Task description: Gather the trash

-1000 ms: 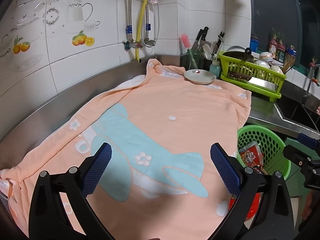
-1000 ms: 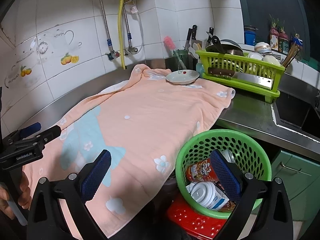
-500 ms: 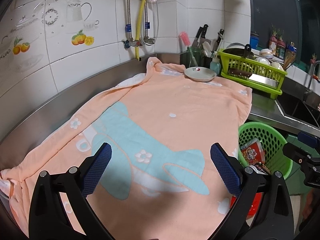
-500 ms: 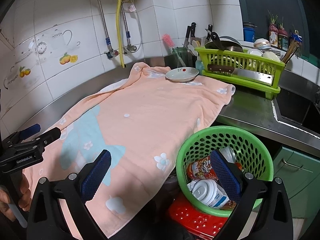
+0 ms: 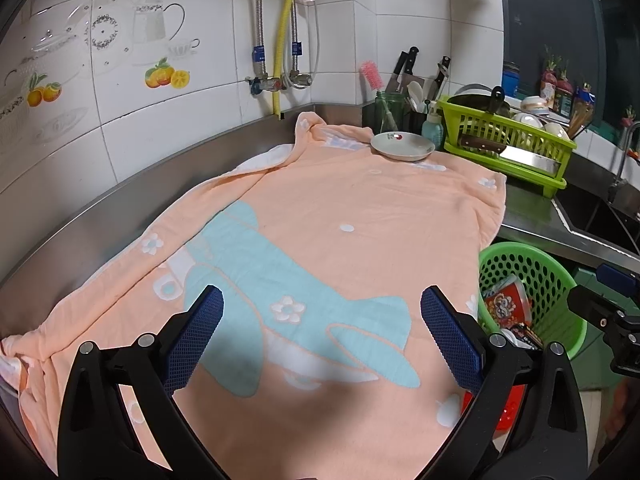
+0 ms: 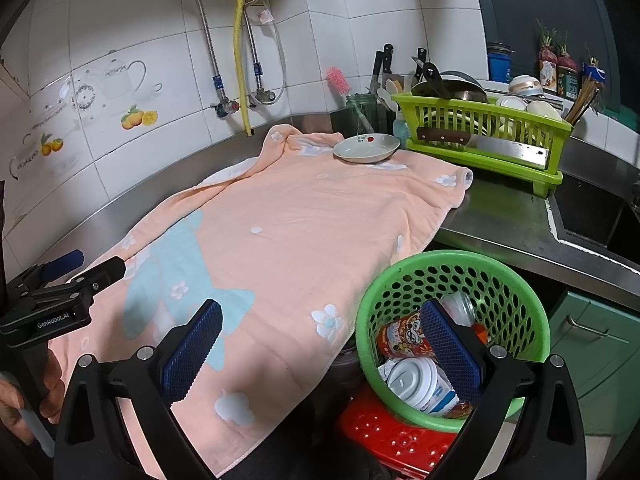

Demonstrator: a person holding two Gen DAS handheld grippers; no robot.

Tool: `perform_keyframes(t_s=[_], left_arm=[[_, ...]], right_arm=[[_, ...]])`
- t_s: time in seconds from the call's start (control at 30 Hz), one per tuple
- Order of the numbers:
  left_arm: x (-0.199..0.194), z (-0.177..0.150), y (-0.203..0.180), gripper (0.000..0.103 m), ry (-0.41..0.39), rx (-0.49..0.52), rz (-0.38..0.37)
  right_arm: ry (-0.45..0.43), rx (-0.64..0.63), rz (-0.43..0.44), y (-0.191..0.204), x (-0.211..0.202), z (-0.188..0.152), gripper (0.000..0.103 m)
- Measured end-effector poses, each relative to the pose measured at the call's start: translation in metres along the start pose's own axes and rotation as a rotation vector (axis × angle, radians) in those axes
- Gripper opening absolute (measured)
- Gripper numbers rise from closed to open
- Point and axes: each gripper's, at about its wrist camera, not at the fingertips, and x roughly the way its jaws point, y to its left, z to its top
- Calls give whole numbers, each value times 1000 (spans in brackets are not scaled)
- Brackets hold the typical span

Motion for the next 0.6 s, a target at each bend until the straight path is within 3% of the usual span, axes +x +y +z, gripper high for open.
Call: perform_keyframes(t_s=[0.6], left_arm=[[2,-4,2,98,5,-2,5]], right_arm=[[1,3,3,2,0,-1,96]])
